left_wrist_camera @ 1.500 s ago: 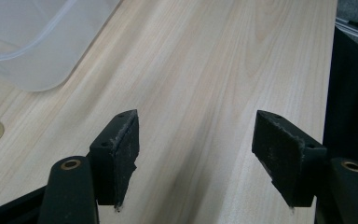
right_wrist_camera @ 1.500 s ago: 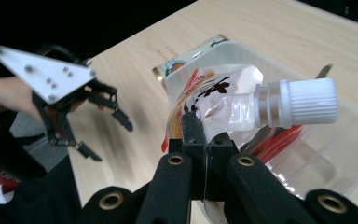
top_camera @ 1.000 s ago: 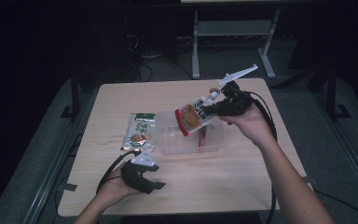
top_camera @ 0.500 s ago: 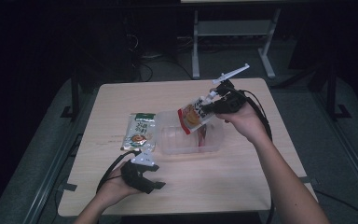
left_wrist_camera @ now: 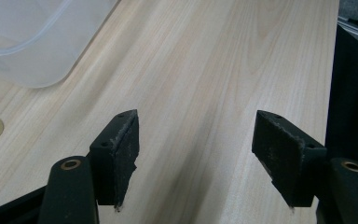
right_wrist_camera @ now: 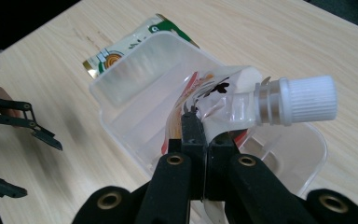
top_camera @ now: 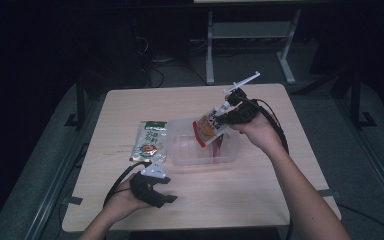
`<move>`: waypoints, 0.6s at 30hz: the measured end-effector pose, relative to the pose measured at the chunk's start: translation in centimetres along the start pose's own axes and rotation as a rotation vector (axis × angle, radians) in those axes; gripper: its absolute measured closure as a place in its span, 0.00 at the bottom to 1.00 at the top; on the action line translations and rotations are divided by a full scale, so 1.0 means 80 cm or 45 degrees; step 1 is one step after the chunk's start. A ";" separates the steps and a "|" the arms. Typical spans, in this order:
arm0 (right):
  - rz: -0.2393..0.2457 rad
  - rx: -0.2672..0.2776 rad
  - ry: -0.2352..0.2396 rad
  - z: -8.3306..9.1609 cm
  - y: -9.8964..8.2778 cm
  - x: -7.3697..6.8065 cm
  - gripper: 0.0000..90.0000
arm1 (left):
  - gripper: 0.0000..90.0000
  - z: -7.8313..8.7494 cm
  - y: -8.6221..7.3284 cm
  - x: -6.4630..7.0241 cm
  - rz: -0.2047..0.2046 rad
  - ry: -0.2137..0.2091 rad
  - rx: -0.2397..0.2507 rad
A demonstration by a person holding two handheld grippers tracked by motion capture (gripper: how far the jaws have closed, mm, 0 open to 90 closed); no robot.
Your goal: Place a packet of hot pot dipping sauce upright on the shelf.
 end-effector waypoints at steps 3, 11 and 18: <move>0.000 -0.017 -0.015 -0.003 -0.002 0.000 0.98 | 0.35 -0.001 0.000 0.000 0.002 -0.003 0.003; 0.001 -0.062 -0.020 -0.011 -0.004 -0.004 0.97 | 0.35 -0.001 0.000 0.001 -0.002 -0.004 -0.003; 0.004 -0.085 -0.025 -0.021 -0.006 -0.008 0.97 | 0.35 -0.001 -0.001 0.000 -0.009 -0.004 -0.010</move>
Point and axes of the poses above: each handheld gripper's, and its own axes: z roughly backward along the jaws, y roughly out of its top, x roughly to its right, the point moved 5 cm from there along -z, roughly forward along the jaws, and after that the axes turned 10 degrees about z, right-handed, at the moved point
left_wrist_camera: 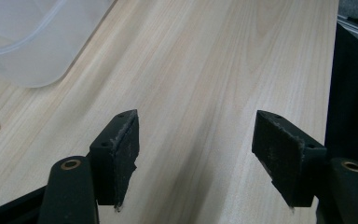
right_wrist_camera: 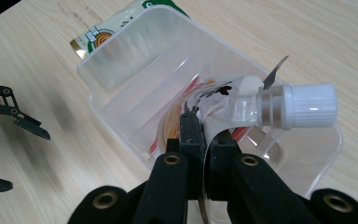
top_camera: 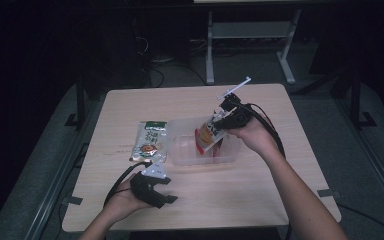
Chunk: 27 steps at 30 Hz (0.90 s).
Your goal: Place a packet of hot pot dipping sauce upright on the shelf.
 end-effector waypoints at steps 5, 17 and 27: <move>-0.005 0.027 0.010 0.001 0.000 0.002 0.95 | 0.35 0.000 0.000 0.000 0.011 -0.001 0.012; -0.021 0.059 0.010 0.004 -0.001 0.006 0.90 | 0.35 0.000 0.001 0.000 0.012 -0.002 0.010; -0.028 0.108 0.047 0.012 0.001 0.005 0.87 | 0.35 0.000 0.001 0.000 0.014 0.001 0.016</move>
Point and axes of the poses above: each handheld gripper's, and its own axes: z roughly backward along the jaws, y roughly out of its top, x roughly to its right, the point moved 5 cm from there along -z, roughly forward along the jaws, and after that the axes turned 10 degrees about z, right-handed, at the moved point
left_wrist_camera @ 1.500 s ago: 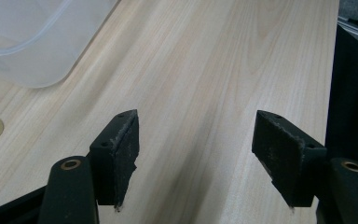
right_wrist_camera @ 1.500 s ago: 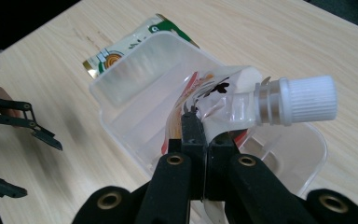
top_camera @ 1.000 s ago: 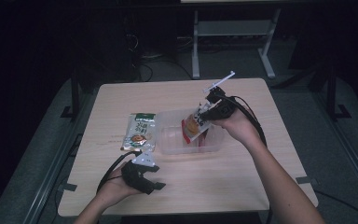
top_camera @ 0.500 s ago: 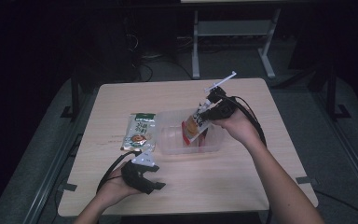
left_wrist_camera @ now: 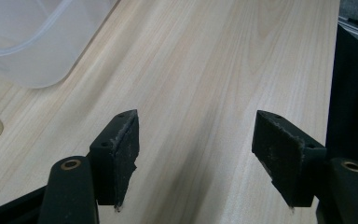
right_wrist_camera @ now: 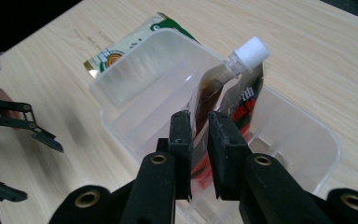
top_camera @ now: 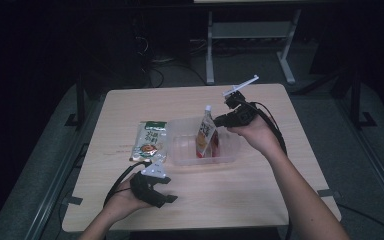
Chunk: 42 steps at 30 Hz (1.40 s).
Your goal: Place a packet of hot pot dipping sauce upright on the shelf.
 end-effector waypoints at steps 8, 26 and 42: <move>-0.028 0.100 0.031 0.016 0.000 0.003 0.75 | 0.35 0.003 -0.001 -0.003 0.000 0.009 -0.003; 0.156 0.231 0.035 0.038 -0.054 -0.016 0.40 | 0.35 0.014 -0.002 -0.011 0.026 0.027 0.018; 0.202 0.240 0.036 0.021 -0.133 -0.042 0.35 | 0.35 0.018 -0.003 -0.017 0.039 0.044 0.031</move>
Point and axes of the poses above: each handheld gripper's, and its own axes: z roughly backward along the jaws, y roughly out of its top, x roughly to its right, the point moved 5 cm from there along -z, roughly forward along the jaws, and after that the axes turned 10 degrees about z, right-handed, at the moved point
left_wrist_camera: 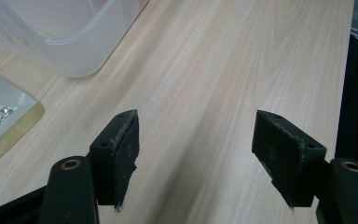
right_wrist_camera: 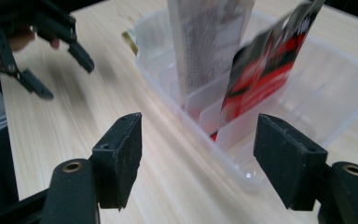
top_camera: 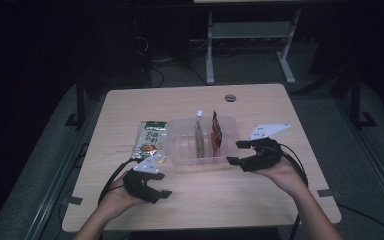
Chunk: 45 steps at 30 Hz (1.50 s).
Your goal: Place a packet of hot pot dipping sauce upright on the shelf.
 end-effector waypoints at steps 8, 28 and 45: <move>-0.011 -0.009 0.017 -0.005 -0.031 -0.018 0.33 | 0.35 0.004 -0.001 -0.005 -0.002 0.014 -0.014; -0.081 -0.106 0.048 -0.013 -0.090 -0.054 0.33 | 0.44 0.023 0.005 -0.055 0.158 0.167 0.022; -0.088 -0.109 0.048 -0.013 -0.092 -0.051 0.33 | 1.00 0.000 0.044 -0.137 0.234 0.327 -0.011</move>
Point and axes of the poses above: each handheld gripper's, and its own axes: z roughly backward along the jaws, y roughly out of its top, x roughly to its right, the point moved 5 cm from there along -z, roughly forward along the jaws, and after that the axes turned 10 degrees about z, right-handed, at the moved point
